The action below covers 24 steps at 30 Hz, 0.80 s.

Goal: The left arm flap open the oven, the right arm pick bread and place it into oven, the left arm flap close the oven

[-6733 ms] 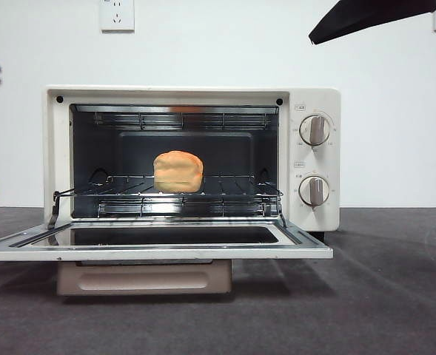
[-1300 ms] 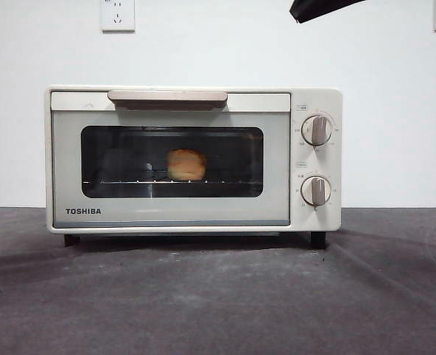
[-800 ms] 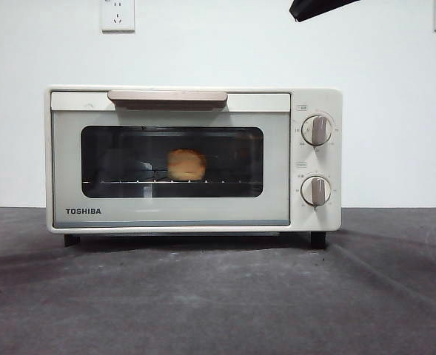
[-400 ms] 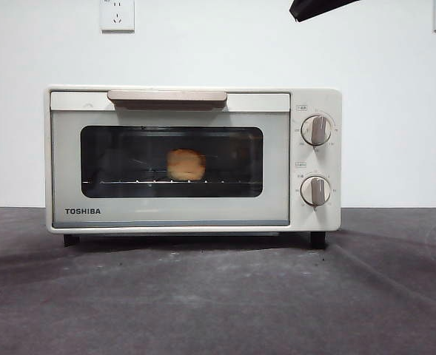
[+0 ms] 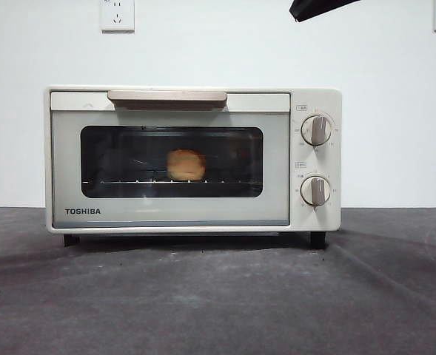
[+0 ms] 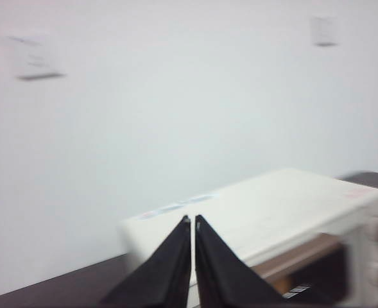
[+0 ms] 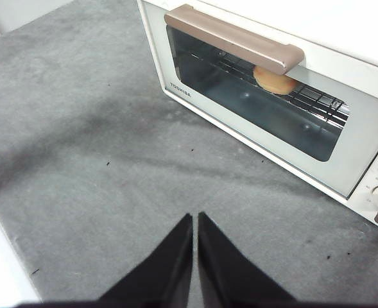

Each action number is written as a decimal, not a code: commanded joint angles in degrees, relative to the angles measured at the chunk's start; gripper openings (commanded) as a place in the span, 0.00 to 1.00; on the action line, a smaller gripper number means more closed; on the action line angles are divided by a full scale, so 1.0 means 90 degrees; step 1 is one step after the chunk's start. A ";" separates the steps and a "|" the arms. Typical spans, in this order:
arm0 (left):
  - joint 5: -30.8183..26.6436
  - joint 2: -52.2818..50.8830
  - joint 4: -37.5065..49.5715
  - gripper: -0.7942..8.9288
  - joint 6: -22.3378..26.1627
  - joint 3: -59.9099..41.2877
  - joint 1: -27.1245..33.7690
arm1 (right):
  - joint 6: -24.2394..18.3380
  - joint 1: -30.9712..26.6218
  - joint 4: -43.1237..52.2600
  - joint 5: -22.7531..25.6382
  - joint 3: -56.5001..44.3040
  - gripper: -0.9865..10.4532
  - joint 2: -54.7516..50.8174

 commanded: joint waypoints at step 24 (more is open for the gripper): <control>-0.1528 -0.1642 0.0029 0.10 -0.0070 -0.3067 0.0104 | 0.0068 0.0053 0.0068 0.0022 0.0051 0.09 0.0022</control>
